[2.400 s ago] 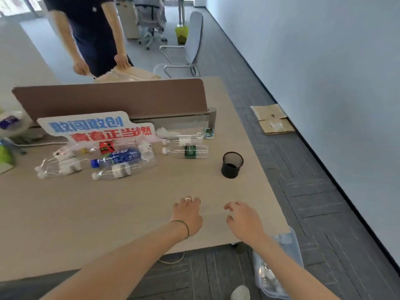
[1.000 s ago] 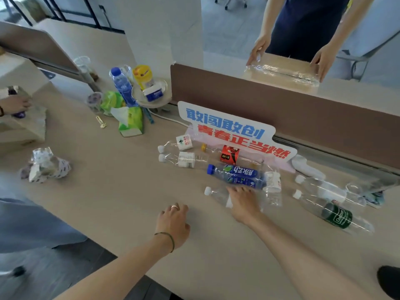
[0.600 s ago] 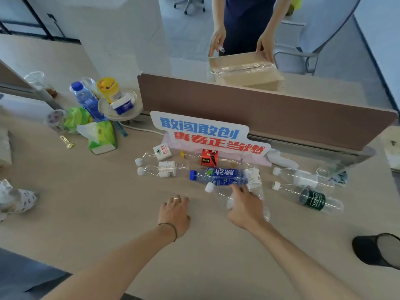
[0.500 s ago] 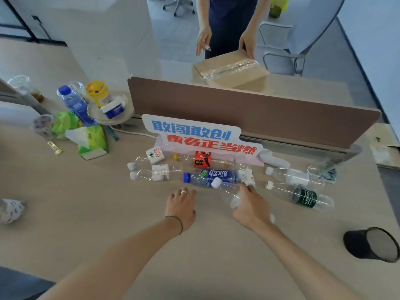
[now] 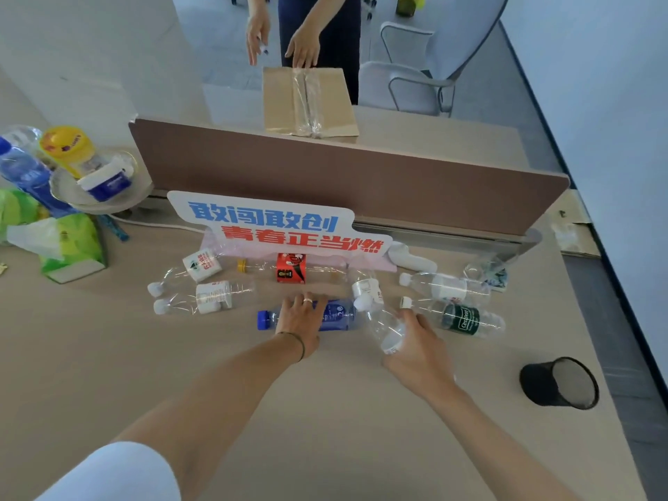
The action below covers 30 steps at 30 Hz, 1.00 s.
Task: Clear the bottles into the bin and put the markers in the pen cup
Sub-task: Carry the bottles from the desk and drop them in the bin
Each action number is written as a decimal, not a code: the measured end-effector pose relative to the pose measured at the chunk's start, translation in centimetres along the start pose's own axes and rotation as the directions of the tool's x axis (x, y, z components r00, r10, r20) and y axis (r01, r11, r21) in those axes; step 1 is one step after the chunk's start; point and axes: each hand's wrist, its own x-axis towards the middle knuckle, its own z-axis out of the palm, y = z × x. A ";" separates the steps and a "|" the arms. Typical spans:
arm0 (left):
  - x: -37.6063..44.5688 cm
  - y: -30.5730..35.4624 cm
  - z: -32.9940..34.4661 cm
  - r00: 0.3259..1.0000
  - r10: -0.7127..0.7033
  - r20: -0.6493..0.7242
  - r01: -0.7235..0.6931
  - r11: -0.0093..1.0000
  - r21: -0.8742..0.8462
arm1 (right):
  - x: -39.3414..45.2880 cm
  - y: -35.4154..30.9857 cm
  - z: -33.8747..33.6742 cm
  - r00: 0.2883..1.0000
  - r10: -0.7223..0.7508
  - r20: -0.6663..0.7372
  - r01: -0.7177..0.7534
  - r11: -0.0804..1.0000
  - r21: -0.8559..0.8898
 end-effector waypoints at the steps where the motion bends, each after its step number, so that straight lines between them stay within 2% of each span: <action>1: -0.2 0.2 0.7 1.000 -0.006 0.010 0.006 1.000 -0.020 | 0.1 0.1 0.2 1.000 0.006 0.001 -0.006 1.000 -0.006; 6: -1.2 0.4 2.0 0.999 -0.041 0.012 0.042 0.989 -0.142 | 0.0 0.1 1.0 1.000 0.009 0.006 -0.009 1.000 -0.008; 8: -1.8 0.3 1.4 0.995 -0.098 0.017 0.099 0.957 -0.273 | -0.1 -0.2 1.0 1.000 0.011 -0.001 -0.011 1.000 0.005; 12: -3.8 0.4 -0.5 0.964 -0.261 0.041 0.233 0.767 -0.597 | -0.6 -1.2 0.5 0.996 0.059 -0.066 -0.052 0.994 0.098; 18: -6.6 0.7 -3.1 0.948 -0.318 0.029 0.213 0.563 -0.799 | -2.2 -2.9 -0.2 0.979 0.126 -0.163 -0.077 0.957 0.279; 21: -7.5 1.6 -3.8 0.955 -0.290 0.060 0.187 0.433 -0.882 | -3.6 -2.6 -0.7 0.963 0.178 -0.203 -0.096 0.928 0.360; 23: -8.0 2.8 -4.5 0.966 -0.249 0.069 0.164 0.383 -0.909 | -5.0 -1.6 -1.1 0.946 0.222 -0.235 -0.109 0.904 0.414; 30: -11.0 10.5 -5.7 0.998 -0.058 0.023 0.043 0.375 -0.926 | -10.6 4.5 -2.2 0.859 0.366 -0.357 -0.174 0.866 0.469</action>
